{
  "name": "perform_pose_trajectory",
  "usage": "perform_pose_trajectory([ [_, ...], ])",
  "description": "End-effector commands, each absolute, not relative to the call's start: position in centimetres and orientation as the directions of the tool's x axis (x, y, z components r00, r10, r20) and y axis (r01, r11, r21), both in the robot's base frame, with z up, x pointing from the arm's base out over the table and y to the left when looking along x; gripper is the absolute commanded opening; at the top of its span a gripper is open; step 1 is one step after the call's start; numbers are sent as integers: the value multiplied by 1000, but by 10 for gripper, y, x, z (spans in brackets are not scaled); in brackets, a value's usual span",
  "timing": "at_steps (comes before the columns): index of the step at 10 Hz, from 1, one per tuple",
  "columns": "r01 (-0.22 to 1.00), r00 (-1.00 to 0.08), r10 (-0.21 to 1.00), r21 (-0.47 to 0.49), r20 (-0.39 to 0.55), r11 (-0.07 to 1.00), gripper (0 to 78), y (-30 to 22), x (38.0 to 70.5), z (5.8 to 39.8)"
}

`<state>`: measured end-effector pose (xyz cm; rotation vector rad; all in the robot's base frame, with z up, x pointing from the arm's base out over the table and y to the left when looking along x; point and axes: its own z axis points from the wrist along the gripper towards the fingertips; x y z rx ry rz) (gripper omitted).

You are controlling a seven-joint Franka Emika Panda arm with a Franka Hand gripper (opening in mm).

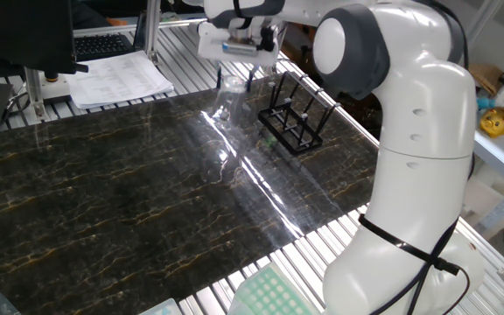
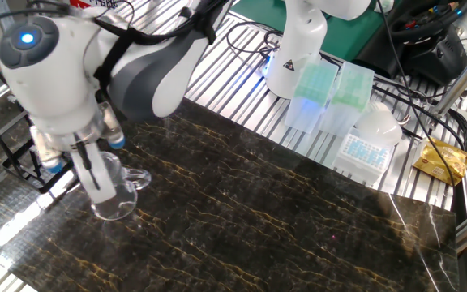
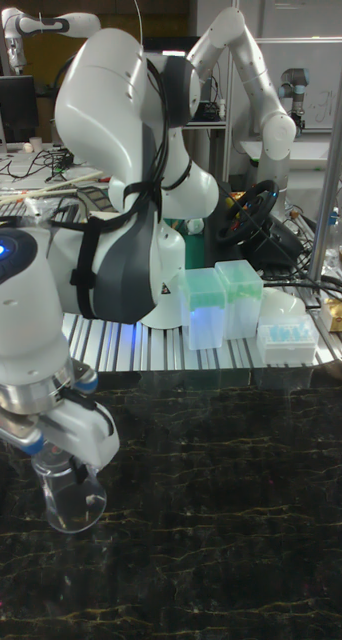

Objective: Take the cup off the cup rack

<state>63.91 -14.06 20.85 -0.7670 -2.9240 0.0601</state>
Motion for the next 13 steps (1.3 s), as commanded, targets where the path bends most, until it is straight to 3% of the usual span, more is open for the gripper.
perform_pose_trajectory([
  [1, 392, -910, 395, -49, 126, 919, 13, -136, 626, 203],
  [4, 338, -932, 340, -38, 122, 940, 13, -133, 627, 195],
  [13, 388, -910, 395, -78, 123, 918, 13, -130, 632, 183],
])
